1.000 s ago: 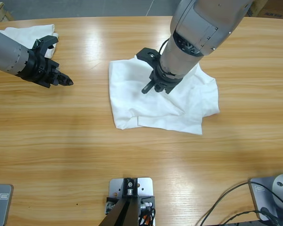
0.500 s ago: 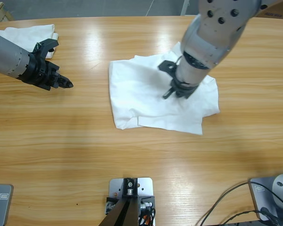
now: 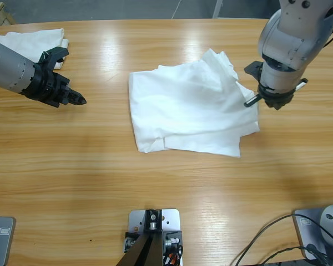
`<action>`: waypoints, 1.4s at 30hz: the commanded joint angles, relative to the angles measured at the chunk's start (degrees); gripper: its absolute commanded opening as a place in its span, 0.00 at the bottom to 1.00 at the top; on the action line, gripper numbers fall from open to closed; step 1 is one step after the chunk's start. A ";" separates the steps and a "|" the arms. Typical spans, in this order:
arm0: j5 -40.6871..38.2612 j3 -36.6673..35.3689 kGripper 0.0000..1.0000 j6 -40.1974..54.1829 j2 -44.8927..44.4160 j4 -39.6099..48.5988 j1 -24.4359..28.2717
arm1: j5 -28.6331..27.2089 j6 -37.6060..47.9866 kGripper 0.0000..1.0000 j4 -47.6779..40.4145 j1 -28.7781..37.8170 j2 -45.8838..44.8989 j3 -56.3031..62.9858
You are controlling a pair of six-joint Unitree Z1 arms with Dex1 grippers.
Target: Fold clothes
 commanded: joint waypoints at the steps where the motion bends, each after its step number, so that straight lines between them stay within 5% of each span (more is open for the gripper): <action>1: 0.17 0.17 0.43 -0.67 -4.51 -0.24 0.20 | 6.88 -3.45 0.00 2.51 3.89 -7.46 -10.96; 9: -3.71 -15.84 0.40 -2.98 -6.21 4.23 -4.33 | 25.16 -11.55 0.00 -8.95 -2.37 0.13 -12.82; 13: -2.94 -13.22 0.41 -5.09 -4.19 4.07 -6.13 | 34.48 -13.42 0.00 -4.41 -6.79 8.92 -21.87; 17: -2.76 -9.02 0.41 -5.28 -5.17 1.99 -6.13 | 37.32 -14.47 0.00 -1.16 -6.92 15.78 -28.30; 26: -2.76 -6.28 0.42 -5.37 -4.49 -0.17 -5.76 | 37.32 -14.47 0.00 4.25 -7.43 25.59 -39.75; 37: -2.76 -3.76 0.42 -5.19 -4.24 -0.82 -4.63 | 21.06 -12.08 0.00 5.82 -11.00 28.36 -48.05; 42: -2.76 -3.61 0.42 -5.37 -4.00 -1.49 -4.60 | 19.55 -12.01 0.00 6.57 -13.62 30.16 -49.35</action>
